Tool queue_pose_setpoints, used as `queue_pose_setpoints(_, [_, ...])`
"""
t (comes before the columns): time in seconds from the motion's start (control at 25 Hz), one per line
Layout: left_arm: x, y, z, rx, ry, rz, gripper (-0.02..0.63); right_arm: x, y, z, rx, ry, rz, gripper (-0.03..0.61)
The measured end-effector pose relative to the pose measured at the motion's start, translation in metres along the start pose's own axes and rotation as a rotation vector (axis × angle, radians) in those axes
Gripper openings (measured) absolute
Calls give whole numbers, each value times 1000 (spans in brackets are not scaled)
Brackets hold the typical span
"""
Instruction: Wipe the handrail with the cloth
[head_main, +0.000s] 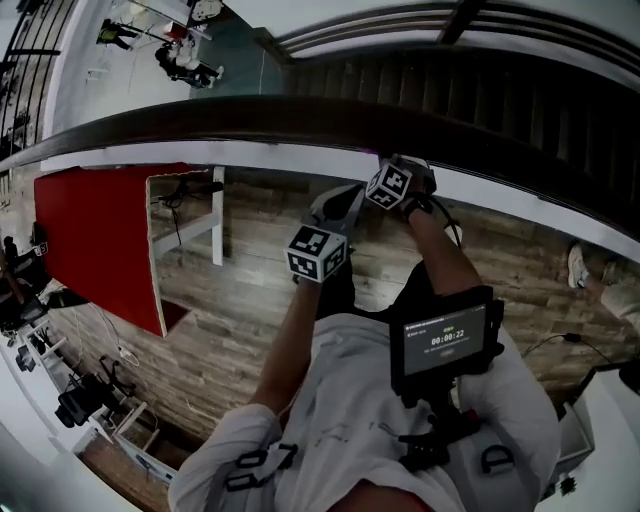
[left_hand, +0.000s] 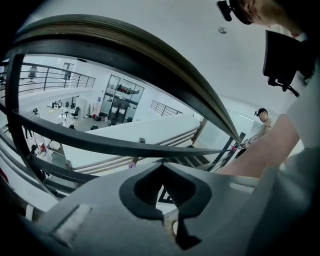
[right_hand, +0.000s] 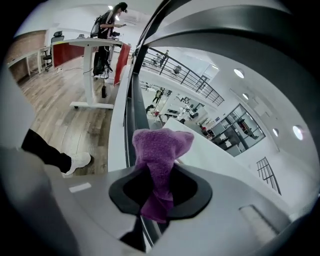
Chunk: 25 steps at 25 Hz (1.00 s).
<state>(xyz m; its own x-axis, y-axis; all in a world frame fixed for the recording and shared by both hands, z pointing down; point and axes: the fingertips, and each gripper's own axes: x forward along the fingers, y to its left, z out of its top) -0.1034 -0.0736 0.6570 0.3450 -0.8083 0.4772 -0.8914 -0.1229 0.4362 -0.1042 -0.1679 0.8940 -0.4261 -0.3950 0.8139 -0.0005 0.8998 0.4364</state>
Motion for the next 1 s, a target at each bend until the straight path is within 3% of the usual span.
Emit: queue_pose_setpoints(1.0, [110,-130,-29,95,139,-229,-2,-77,-62,-211,236,162,-160,64])
